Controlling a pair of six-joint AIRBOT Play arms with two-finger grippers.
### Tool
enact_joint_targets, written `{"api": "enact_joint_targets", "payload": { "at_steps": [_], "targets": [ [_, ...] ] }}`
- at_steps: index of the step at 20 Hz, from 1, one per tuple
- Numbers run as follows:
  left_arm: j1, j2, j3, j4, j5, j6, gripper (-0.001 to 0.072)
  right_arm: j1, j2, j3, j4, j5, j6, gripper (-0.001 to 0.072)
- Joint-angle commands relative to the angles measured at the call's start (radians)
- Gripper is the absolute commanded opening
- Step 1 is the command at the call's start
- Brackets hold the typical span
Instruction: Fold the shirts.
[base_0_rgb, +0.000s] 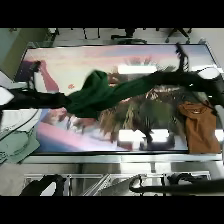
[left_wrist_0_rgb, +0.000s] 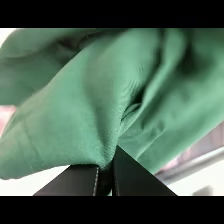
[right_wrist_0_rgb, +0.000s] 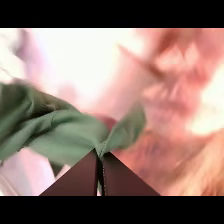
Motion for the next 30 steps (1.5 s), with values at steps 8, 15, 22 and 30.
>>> {"api": "enact_joint_targets", "payload": {
  "at_steps": [8,15,22,30],
  "targets": [
    [0.048,0.257,0.235,-0.004,-0.109,-0.034,0.0015,-0.037,0.336,0.155,0.064,0.14,-0.018,0.002],
    [-0.043,0.066,0.235,-0.045,-0.244,-0.033,0.0018,0.091,0.28,-0.054,0.067,0.188,-0.026,0.002],
    [-0.174,-0.26,0.201,0.196,-0.247,-0.031,0.002,0.096,0.2,-0.259,-0.036,0.109,-0.061,0.002],
    [-0.05,-0.503,0.025,0.156,-0.164,-0.002,0.0702,0.095,0.047,-0.272,-0.172,0.088,-0.06,0.002]
  ]
}}
